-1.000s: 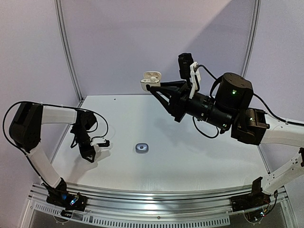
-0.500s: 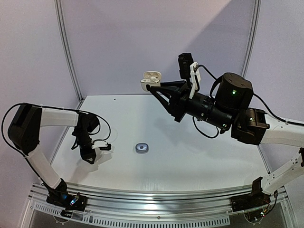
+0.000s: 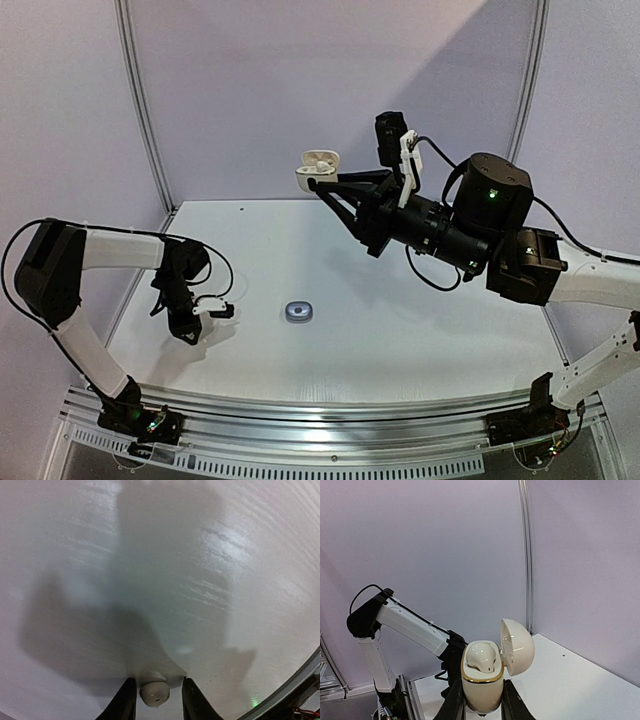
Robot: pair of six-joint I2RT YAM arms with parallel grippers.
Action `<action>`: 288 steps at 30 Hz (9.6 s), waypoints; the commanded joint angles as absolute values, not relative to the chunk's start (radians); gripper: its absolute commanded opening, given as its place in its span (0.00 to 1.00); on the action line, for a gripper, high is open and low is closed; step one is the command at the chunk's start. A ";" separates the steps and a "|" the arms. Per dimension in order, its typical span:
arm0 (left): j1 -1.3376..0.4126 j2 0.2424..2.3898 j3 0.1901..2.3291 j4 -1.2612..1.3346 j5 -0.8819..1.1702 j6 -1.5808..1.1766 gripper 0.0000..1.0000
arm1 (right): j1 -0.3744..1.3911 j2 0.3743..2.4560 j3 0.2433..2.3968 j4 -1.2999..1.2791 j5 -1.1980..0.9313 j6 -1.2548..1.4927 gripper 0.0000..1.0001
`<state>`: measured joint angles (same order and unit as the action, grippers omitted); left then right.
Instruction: Insert the wireless bluetooth earbuds into the charging case
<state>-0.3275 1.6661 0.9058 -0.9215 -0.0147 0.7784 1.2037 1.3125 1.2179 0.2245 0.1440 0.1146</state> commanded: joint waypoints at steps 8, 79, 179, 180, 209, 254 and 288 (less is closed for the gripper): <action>-0.341 1.689 0.871 -0.913 -0.034 0.787 0.25 | 1.200 1.310 1.236 0.218 0.132 0.121 0.00; -0.688 0.974 1.447 -0.297 0.289 -0.064 0.00 | 1.275 1.844 1.675 0.589 0.263 -0.274 0.00; -0.867 1.057 1.404 -0.473 -0.041 0.133 0.00 | 1.310 1.894 1.727 0.680 0.367 -0.319 0.00; -0.867 1.062 1.408 -0.478 -0.041 0.129 0.00 | 1.312 1.896 1.727 0.676 0.361 -0.317 0.00; -0.867 1.061 1.479 -0.487 -0.051 0.145 0.32 | 1.308 1.877 1.690 0.635 0.364 -0.251 0.00; -0.598 1.144 1.573 -0.554 0.587 0.043 0.39 | 1.273 1.746 1.652 0.372 -0.241 -0.127 0.00; -0.602 1.051 1.520 -0.575 0.003 0.149 0.89 | 0.979 1.631 1.474 0.133 0.074 0.477 0.00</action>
<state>-0.6186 1.0691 1.5570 -0.5510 0.1600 0.1608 1.0985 1.7065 1.5337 0.2562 -0.0151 0.1959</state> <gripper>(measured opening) 0.794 0.199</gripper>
